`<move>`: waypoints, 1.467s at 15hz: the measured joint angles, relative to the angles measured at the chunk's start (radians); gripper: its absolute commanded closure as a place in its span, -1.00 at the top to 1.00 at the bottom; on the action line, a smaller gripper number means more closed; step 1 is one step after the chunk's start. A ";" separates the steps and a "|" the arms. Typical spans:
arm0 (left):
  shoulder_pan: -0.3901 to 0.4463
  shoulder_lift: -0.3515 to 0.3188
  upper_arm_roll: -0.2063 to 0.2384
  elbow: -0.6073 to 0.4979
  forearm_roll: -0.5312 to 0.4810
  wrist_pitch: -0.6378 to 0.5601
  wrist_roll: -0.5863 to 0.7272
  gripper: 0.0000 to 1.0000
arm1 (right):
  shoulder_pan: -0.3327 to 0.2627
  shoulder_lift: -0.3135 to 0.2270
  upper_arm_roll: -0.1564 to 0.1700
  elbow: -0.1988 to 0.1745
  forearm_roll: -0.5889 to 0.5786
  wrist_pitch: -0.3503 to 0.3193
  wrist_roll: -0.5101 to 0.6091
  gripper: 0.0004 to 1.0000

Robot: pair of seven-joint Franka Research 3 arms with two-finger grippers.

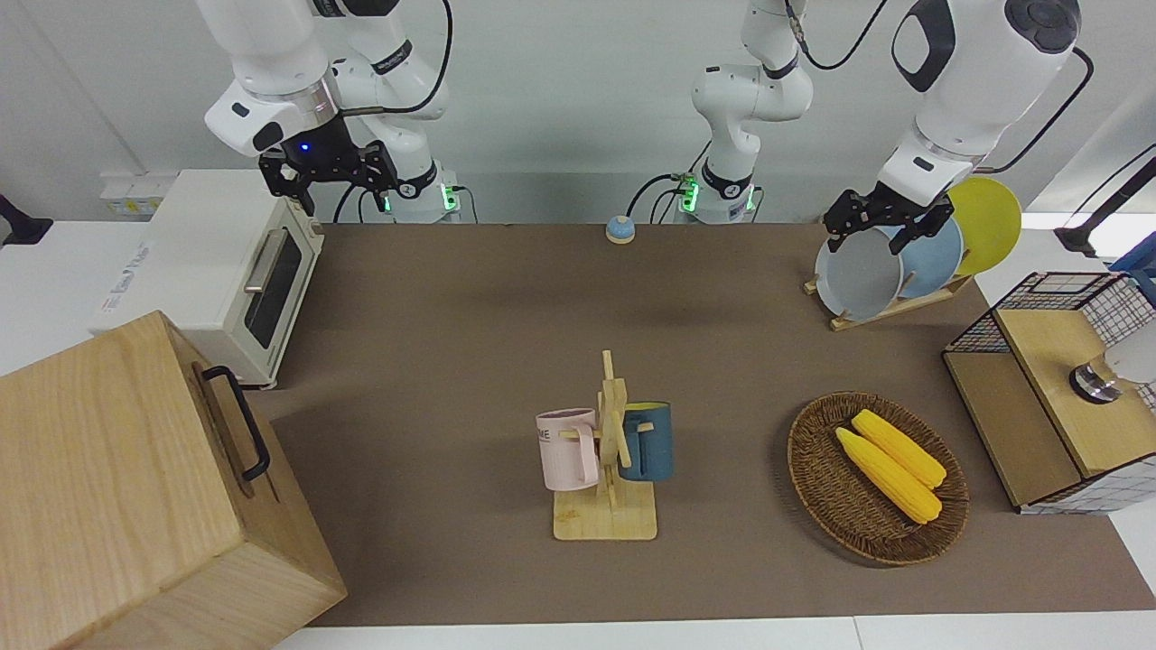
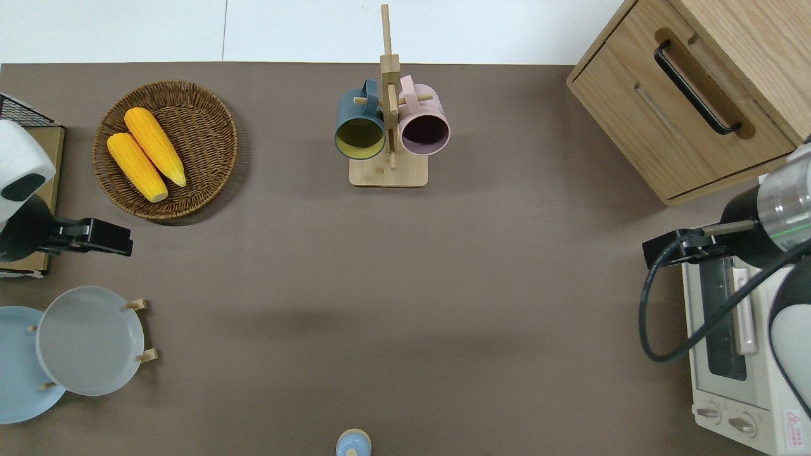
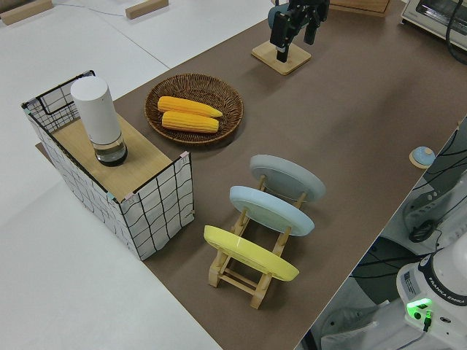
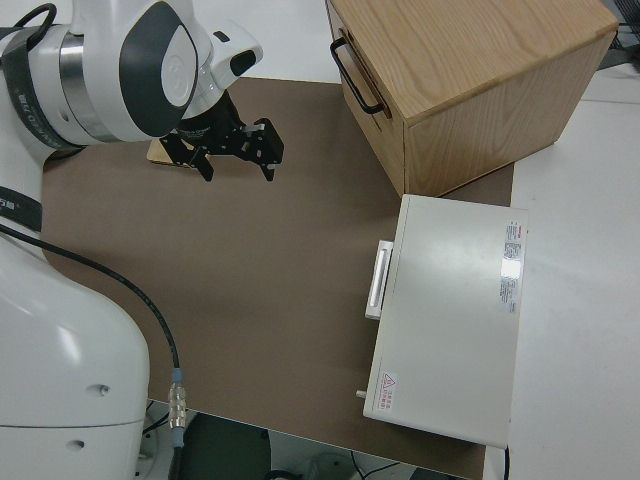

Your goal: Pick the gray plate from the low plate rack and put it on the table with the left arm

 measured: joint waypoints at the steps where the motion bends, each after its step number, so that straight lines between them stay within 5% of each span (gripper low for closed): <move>1: 0.000 0.000 0.000 0.000 0.000 0.000 0.000 0.98 | 0.000 0.000 0.000 0.000 0.000 0.000 0.000 0.97; 13: 0.021 -0.005 0.002 -0.019 0.000 -0.033 0.000 0.99 | 0.000 0.000 0.000 0.000 0.000 0.000 0.000 0.97; 22: 0.023 -0.148 0.002 -0.205 0.001 0.008 0.000 0.99 | 0.000 0.000 0.000 0.000 0.000 0.000 0.000 0.97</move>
